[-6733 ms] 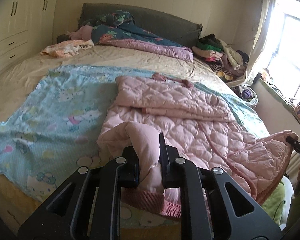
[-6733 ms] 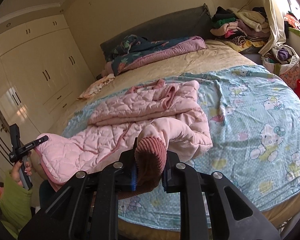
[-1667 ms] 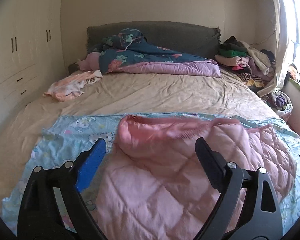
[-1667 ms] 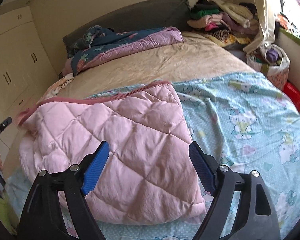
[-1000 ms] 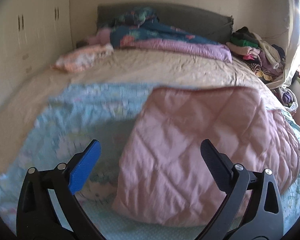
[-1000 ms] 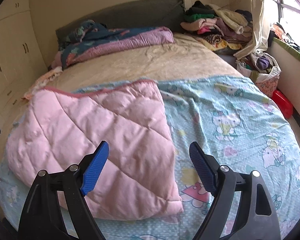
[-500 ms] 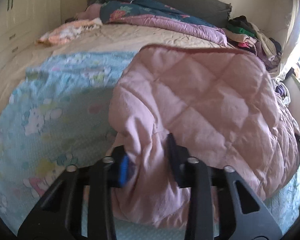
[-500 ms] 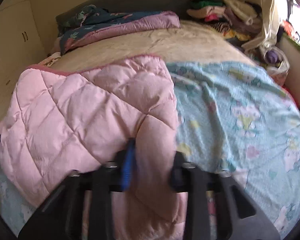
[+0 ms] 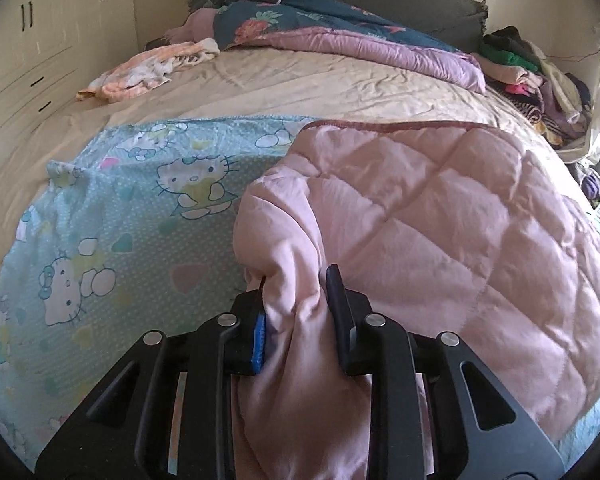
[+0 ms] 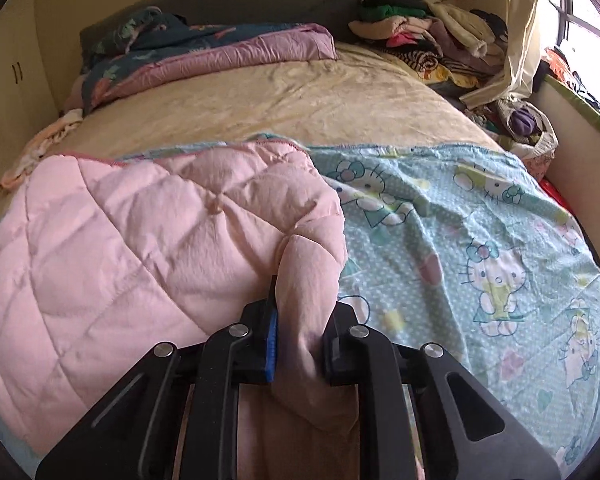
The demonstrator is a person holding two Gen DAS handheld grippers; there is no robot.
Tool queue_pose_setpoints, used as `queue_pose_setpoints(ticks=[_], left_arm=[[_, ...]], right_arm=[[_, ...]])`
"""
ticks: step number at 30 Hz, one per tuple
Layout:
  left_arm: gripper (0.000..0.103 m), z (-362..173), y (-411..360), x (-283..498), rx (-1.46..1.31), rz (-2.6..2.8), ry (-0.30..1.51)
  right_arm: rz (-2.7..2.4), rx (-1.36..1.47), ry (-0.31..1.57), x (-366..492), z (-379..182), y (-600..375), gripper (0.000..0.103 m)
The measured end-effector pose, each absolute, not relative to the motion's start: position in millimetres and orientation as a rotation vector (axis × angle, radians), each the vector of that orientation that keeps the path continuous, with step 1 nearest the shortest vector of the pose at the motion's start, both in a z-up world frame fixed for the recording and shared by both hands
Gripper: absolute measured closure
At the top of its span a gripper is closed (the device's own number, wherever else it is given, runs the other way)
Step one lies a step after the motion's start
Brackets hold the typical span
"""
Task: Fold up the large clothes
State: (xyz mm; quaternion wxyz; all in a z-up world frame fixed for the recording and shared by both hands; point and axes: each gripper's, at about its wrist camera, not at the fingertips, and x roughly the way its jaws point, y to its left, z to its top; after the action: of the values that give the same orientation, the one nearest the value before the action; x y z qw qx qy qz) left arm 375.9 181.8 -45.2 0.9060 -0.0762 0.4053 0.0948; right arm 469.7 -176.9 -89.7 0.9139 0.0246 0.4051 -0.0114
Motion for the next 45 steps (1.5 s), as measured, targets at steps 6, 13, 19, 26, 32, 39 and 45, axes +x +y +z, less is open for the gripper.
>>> queue_pose_setpoints(ticks=[6, 13, 19, 26, 32, 39, 45], left_arm=[[0.082, -42.8, 179.4, 372.8, -0.148, 0.208, 0.832], [0.061, -28.5, 180.4, 356.5, -0.132, 0.23, 0.819], [0.025, -8.5, 176.0, 329.8, -0.126, 0.246, 0.783], [0.009, 8.3, 167.0, 300.9, -0.139, 0.234, 0.754], [0.009, 11.6, 158.2, 280.4, -0.131, 0.232, 0.753], [0.009, 5.8, 154.5, 261.9, -0.143, 0.229, 0.764], [0.009, -2.9, 149.3, 251.1, -0.141, 0.233, 0.782]], right_arm=[[-0.025, 0.072, 0.852, 468.8, -96.6, -179.3, 0.085], [0.004, 0.202, 0.803, 430.2, -71.1, -195.9, 0.034], [0.053, 0.241, 0.72, 381.3, -40.7, -198.4, 0.014], [0.058, 0.278, 0.655, 337.4, -17.8, -201.7, 0.004], [0.064, 0.291, 0.65, 313.8, -13.6, -201.4, 0.004], [0.066, 0.292, 0.67, 294.8, -21.7, -192.1, 0.004], [0.062, 0.319, 0.688, 284.5, -33.8, -189.8, 0.004]])
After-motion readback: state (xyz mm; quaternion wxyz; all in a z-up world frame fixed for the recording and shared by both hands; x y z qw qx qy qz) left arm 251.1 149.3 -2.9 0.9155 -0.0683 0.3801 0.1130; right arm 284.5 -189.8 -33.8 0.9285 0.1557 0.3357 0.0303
